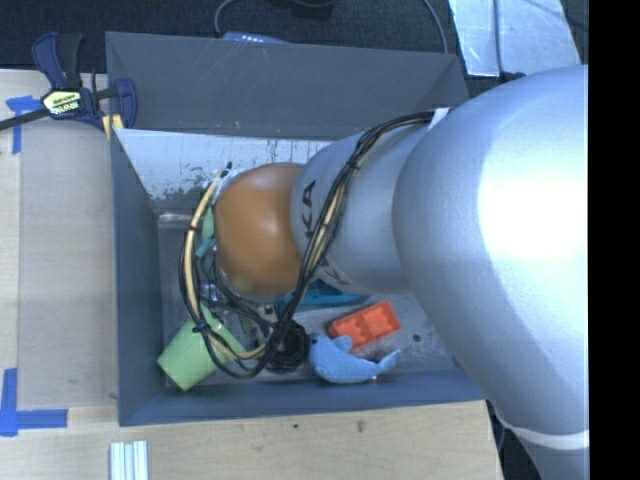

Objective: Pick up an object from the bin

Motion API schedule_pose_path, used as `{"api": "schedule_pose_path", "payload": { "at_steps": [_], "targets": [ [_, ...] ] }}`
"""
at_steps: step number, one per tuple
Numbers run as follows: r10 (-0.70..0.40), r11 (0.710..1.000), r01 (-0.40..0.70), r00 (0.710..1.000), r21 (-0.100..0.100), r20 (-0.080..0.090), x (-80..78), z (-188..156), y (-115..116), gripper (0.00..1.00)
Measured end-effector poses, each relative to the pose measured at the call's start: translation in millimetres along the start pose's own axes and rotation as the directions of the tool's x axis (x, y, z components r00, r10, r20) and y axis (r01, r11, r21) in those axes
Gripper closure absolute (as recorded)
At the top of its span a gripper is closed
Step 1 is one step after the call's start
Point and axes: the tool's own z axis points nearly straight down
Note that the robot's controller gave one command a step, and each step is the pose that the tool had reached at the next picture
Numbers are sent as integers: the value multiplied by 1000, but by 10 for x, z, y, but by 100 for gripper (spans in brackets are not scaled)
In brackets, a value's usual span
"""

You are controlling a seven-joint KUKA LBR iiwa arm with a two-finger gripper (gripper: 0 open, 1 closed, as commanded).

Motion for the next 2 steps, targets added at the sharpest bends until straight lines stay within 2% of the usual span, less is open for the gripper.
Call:
{"api": "schedule_pose_path", "payload": {
  "at_steps": [1, 2],
  "targets": [
    [0, 1000, 0, 1000, 0, 0, 0, 0, 0, 100],
    [5, 1000, -5, 1000, 4, 11, -30, -9, 76, 100]
  ]
}}
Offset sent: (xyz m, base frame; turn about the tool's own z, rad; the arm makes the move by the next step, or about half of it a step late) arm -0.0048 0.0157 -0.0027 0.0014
